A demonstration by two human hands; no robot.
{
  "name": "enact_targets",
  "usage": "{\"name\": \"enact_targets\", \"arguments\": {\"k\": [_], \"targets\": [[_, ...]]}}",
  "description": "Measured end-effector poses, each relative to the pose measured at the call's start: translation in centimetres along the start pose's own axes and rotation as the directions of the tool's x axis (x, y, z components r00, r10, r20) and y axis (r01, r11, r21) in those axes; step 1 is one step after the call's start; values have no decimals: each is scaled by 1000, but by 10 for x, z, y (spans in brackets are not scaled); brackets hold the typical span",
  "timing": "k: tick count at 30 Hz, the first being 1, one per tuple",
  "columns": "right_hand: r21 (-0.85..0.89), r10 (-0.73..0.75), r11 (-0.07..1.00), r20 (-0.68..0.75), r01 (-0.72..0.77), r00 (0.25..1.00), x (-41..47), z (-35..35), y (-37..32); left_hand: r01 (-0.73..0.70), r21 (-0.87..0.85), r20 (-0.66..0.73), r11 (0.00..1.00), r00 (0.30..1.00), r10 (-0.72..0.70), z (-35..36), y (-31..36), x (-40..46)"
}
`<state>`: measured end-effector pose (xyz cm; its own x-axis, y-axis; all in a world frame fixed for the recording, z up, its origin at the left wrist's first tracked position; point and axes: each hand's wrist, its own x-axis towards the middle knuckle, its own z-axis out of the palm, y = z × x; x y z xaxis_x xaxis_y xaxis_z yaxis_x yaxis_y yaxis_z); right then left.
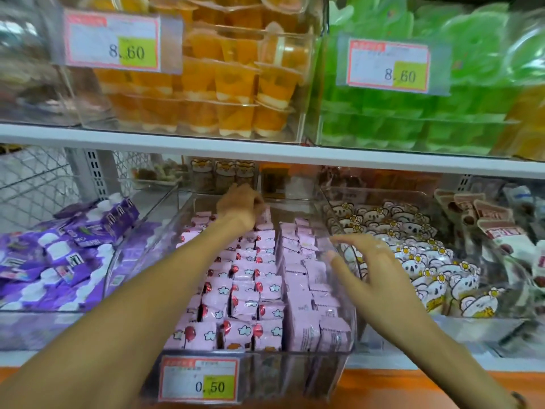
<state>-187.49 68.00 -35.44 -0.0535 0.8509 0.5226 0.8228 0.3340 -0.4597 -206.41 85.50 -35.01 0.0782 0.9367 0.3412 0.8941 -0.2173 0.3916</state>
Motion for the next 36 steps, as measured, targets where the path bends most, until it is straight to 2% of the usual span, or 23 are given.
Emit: {"name": "enact_targets", "arguments": {"k": [2,4,6,9,11,12,15,18,19,20,21,22,23,25,27,29,31,32,34,36], "targets": [[3,-19,1000,-49,19,999,6,-2,1,41,-174,-90,984,994,-58,-9,-2,-1],[-10,-21,1000,-68,20,997,16,-3,1,95,-401,-116,911,981,-153,-19,-4,-7],[-30,-23,999,-63,21,998,29,-3,-4,148,-636,-100,757,957,-272,-28,-5,-17],[65,-30,997,-26,32,999,48,2,-22,241,-834,31,497,919,-393,-43,-6,-38],[159,-43,986,12,41,999,57,7,-36,281,-909,152,309,912,-382,-53,-4,-54],[148,-70,987,46,63,996,61,10,-41,297,-924,195,242,909,-369,-58,-3,-61],[62,-140,990,200,130,970,66,22,-52,344,-932,292,116,900,-324,-69,-1,-80],[73,-202,979,160,193,966,66,28,-56,461,-887,446,14,866,-227,-78,1,-92],[90,-200,978,135,189,970,66,27,-55,493,-870,481,15,855,-194,-80,1,-94],[153,-166,978,141,145,976,66,26,-54,512,-857,497,56,850,-172,-82,0,-95],[273,-92,961,191,37,977,66,24,-53,517,-847,497,125,853,-158,-83,-2,-95],[421,3,898,274,-123,962,65,21,-53,506,-839,486,199,862,-144,-85,-4,-95],[536,94,790,373,-297,923,66,19,-53,482,-834,468,269,876,-120,-86,-5,-95],[636,169,572,527,-519,833,66,13,-52,415,-834,434,365,900,-31,-87,-5,-94],[675,154,434,597,-597,787,68,9,-50,365,-845,410,390,912,35,-86,-4,-93],[686,127,352,639,-637,759,68,6,-46,340,-852,386,398,922,40,-83,-3,-91],[677,121,315,667,-666,735,69,4,-39,341,-859,373,380,928,11,-80,-3,-89],[670,128,330,666,-665,735,70,4,-36,347,-864,369,365,929,-11,-78,-2,-88],[674,144,390,629,-628,764,72,3,-32,365,-876,363,314,929,-68,-73,0,-85],[695,159,465,543,-548,824,72,3,-30,388,-879,372,279,922,-109,-67,2,-82]]}}
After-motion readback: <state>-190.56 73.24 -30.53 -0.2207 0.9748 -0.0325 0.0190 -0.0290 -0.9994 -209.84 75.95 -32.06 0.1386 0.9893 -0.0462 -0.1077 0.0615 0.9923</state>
